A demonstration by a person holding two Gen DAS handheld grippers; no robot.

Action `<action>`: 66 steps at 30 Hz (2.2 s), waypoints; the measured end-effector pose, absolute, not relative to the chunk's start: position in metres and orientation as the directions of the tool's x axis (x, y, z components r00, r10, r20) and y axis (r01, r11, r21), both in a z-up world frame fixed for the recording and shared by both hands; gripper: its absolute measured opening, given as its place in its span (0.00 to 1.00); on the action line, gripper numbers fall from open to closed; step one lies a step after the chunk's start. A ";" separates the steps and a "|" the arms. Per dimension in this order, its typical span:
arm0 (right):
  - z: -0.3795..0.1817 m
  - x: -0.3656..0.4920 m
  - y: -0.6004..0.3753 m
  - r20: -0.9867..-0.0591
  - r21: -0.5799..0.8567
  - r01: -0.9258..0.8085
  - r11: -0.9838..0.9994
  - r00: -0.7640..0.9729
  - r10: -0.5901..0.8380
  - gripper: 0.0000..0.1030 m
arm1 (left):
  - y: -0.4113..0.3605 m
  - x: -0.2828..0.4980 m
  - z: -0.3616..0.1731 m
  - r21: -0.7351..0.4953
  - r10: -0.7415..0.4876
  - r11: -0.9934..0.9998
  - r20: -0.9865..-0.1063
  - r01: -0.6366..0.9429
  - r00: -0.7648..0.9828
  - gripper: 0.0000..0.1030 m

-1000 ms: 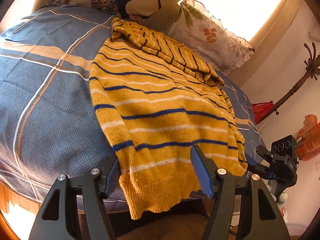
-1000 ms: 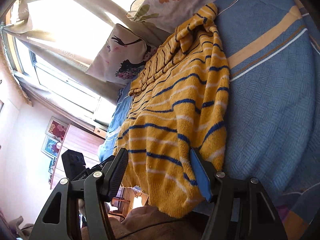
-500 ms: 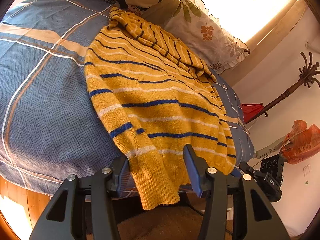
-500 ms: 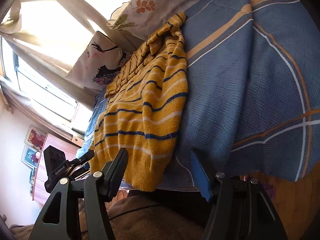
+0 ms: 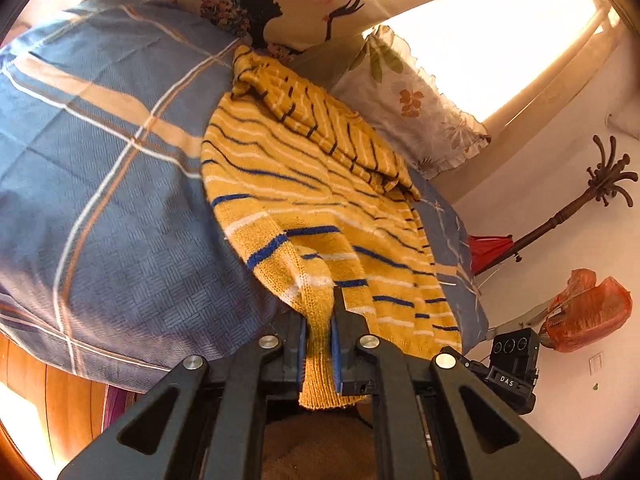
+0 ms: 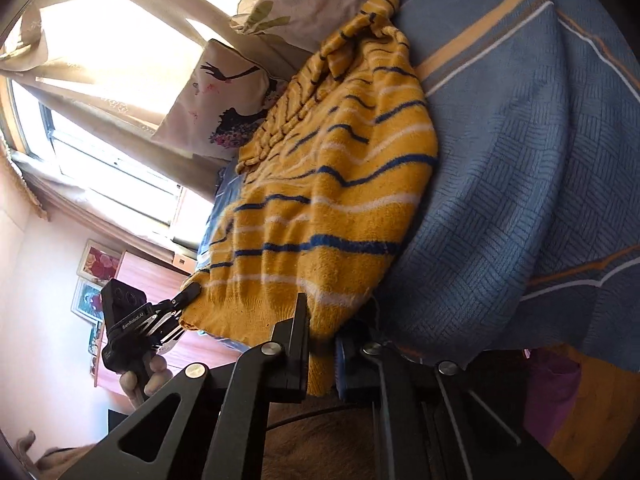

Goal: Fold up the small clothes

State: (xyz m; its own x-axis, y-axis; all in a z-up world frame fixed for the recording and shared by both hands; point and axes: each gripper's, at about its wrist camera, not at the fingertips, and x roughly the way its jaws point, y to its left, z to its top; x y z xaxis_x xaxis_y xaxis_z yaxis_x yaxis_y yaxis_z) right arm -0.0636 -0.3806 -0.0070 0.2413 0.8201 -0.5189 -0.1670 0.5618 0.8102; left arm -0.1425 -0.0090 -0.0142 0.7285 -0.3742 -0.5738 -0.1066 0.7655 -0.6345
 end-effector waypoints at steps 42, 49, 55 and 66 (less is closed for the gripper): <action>-0.036 0.340 -0.270 -0.644 0.735 -0.018 0.678 0.298 0.705 0.15 | 0.108 0.218 -0.013 -0.615 -0.327 0.740 -0.682 -0.271 0.655 0.11; -0.014 0.342 -0.300 -0.601 0.735 -0.008 0.678 0.455 0.657 0.72 | 0.120 0.197 0.010 -0.606 -0.291 0.759 -0.642 -0.237 0.710 0.35; 0.022 0.312 -0.274 -0.617 0.666 -0.199 0.719 0.395 0.680 0.64 | 0.108 0.174 0.033 -0.535 -0.260 0.827 -0.635 -0.171 0.728 0.38; -0.040 0.331 -0.253 -0.795 0.453 -0.155 0.878 0.376 0.476 0.48 | 0.096 0.208 -0.035 -0.343 -0.107 0.893 -0.791 -0.291 0.602 0.35</action>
State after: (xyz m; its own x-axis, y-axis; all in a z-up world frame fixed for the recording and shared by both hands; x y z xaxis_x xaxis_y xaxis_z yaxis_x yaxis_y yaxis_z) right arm 0.3307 -0.2533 -0.0399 0.3757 0.4764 -0.7949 -0.1546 0.8780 0.4531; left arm 0.2077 0.0959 -0.0350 0.6018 -0.1075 -0.7914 -0.2913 0.8931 -0.3428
